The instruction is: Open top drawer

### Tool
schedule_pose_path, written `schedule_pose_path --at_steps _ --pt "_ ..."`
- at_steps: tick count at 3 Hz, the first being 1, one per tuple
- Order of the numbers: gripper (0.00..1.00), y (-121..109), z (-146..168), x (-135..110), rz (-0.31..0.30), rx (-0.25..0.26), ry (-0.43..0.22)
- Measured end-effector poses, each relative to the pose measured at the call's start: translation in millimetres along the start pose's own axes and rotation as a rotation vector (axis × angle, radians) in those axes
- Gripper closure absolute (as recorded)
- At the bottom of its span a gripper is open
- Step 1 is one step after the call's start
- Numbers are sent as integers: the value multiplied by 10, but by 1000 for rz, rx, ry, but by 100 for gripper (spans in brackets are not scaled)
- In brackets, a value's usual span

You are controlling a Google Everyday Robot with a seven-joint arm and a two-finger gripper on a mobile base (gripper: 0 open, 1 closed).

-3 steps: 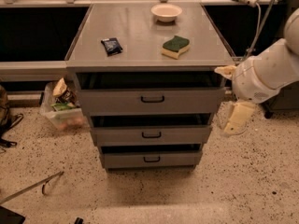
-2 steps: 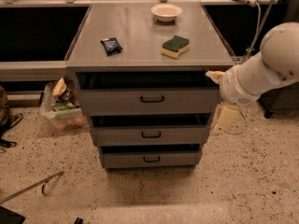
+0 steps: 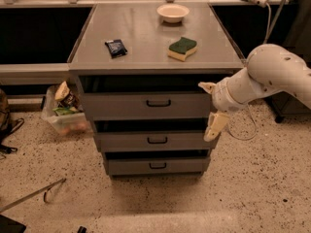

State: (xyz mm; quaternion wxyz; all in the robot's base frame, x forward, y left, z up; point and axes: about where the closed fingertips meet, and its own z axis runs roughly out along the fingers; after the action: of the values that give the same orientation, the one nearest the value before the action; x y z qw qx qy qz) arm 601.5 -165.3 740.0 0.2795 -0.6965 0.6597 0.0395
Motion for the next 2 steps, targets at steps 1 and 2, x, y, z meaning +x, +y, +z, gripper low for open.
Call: schedule_pose_path --at_steps 1,2 --pt "0 0 1 0 0 0 0" --pt "0 27 291 61 -4 -23 -13"
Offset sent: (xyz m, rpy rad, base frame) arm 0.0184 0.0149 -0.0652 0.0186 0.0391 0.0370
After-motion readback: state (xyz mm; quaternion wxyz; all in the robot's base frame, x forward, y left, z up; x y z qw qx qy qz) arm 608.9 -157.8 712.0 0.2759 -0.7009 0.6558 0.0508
